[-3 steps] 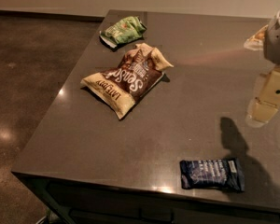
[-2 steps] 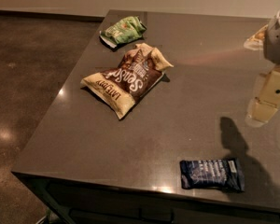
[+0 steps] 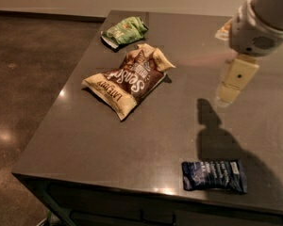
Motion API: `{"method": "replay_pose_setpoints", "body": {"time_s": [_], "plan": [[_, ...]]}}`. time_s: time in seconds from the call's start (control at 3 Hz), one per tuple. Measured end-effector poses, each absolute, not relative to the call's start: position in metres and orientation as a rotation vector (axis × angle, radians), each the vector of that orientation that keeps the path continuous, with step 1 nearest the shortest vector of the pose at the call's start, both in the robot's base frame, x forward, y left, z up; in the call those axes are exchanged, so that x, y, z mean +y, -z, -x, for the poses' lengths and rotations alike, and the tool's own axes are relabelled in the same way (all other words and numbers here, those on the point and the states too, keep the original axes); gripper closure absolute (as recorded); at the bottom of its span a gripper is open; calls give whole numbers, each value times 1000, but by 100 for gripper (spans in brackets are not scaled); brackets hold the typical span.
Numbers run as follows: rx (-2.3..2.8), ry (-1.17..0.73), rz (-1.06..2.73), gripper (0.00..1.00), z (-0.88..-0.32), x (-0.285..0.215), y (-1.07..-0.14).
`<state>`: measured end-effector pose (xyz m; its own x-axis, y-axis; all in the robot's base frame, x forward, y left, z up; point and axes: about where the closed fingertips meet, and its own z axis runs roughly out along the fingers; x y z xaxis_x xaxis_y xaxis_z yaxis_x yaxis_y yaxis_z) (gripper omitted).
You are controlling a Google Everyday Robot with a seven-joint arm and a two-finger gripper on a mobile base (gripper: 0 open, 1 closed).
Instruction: Move brown chip bag near rxbar blueberry
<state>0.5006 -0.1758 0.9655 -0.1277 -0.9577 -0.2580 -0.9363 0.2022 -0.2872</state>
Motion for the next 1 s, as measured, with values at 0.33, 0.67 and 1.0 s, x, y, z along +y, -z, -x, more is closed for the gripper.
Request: {"method": "replay_pose_setpoints", "body": {"time_s": [0.33, 0.67, 1.0], "plan": [[2037, 48, 1817, 0, -536, -142, -953], [1968, 40, 1889, 0, -564, -107, -943], [1855, 57, 1997, 0, -597, -61, -930]]}}
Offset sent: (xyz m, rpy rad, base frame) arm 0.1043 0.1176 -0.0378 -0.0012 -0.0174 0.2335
